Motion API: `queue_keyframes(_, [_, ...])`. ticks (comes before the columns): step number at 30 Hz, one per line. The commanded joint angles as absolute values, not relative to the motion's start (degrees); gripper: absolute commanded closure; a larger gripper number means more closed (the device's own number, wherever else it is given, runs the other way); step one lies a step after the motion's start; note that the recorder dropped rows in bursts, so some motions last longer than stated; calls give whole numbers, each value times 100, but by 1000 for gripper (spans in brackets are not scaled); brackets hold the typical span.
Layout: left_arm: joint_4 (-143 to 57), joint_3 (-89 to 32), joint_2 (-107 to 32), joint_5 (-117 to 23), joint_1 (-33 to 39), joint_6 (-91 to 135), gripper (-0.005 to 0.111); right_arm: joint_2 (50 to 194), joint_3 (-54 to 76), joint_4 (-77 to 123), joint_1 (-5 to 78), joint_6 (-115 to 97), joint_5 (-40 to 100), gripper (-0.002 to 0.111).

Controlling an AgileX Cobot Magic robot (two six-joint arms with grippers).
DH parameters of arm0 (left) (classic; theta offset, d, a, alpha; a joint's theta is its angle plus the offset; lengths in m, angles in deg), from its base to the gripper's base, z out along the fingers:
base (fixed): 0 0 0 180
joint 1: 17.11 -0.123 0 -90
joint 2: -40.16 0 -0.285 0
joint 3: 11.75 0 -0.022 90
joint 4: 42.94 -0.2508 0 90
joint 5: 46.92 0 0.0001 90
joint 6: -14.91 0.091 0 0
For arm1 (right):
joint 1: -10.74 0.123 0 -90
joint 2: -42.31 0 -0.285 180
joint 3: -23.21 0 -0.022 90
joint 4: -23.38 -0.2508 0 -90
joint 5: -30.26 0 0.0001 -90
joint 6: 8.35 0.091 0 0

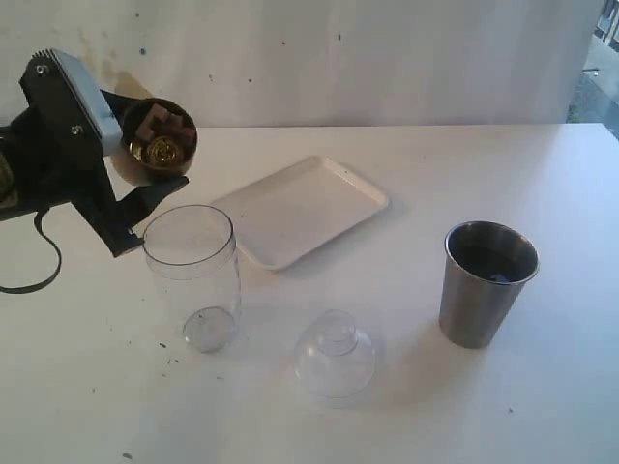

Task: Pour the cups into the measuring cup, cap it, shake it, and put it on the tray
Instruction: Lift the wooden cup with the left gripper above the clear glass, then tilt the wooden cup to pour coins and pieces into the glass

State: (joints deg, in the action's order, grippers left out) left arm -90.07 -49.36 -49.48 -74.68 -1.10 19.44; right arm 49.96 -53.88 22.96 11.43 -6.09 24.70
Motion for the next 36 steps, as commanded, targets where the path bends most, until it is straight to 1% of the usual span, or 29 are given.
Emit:
queue_keyframes(1, [-8970,-4888,-4934,-7570,-94,3060,107,5010,-5400,2294,1186,-612,2552,108])
queue_keyframes(4, [-8970,-4888,-4934,-7570,-94,3709,107,5010,-5400,2294,1186,-612,2552,108])
queue_keyframes(21, [-8970,-4888,-4934,-7570,-94,3979,107,5010,-5400,2294,1186,-612,2552,108])
queue_keyframes(36, [-8981,-4888,-5161,-7594,-94,4890,107,5010,-5400,2294,1186,-612,2552,108])
